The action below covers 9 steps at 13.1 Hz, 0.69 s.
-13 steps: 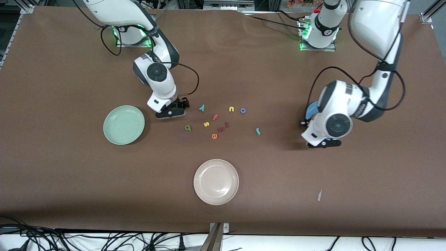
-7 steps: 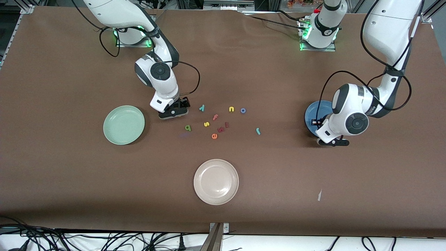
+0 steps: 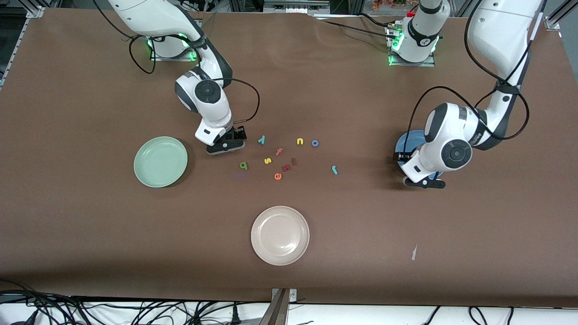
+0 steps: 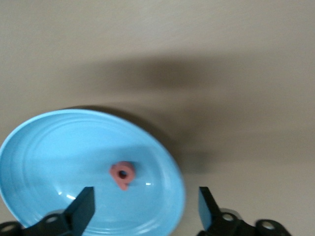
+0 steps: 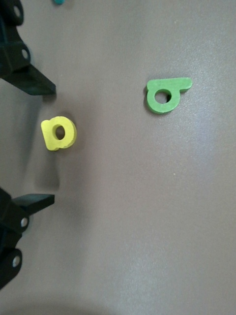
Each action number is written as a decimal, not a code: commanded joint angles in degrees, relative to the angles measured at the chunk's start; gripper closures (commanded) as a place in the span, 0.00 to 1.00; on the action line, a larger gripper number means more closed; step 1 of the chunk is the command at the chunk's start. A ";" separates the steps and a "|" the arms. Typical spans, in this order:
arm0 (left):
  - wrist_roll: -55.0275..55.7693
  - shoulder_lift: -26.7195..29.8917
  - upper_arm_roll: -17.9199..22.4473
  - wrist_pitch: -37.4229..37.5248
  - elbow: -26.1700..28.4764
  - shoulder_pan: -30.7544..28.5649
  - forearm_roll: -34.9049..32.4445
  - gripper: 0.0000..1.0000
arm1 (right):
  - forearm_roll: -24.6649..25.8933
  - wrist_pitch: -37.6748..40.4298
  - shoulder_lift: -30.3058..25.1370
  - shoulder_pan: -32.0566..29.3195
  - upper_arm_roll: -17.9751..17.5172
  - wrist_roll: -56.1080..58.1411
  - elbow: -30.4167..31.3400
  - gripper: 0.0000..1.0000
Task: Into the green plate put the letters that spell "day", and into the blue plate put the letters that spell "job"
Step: 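Drop the P on the blue plate while the right gripper grasps the a, then grasp the cyan J with the left gripper while the right gripper lifts the a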
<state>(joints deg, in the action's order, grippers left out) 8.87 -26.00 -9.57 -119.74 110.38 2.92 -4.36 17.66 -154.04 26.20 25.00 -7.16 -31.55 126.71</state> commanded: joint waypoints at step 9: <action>31.79 -15.02 -5.55 1.18 -21.33 14.03 0.32 0.00 | 0.36 -1.70 0.17 0.40 0.04 -1.14 0.29 0.43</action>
<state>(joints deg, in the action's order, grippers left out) 35.66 -34.08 -15.61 -119.28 96.86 14.18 -4.21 17.65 -154.92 26.34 25.09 -7.30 -31.64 126.66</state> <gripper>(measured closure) 0.000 0.383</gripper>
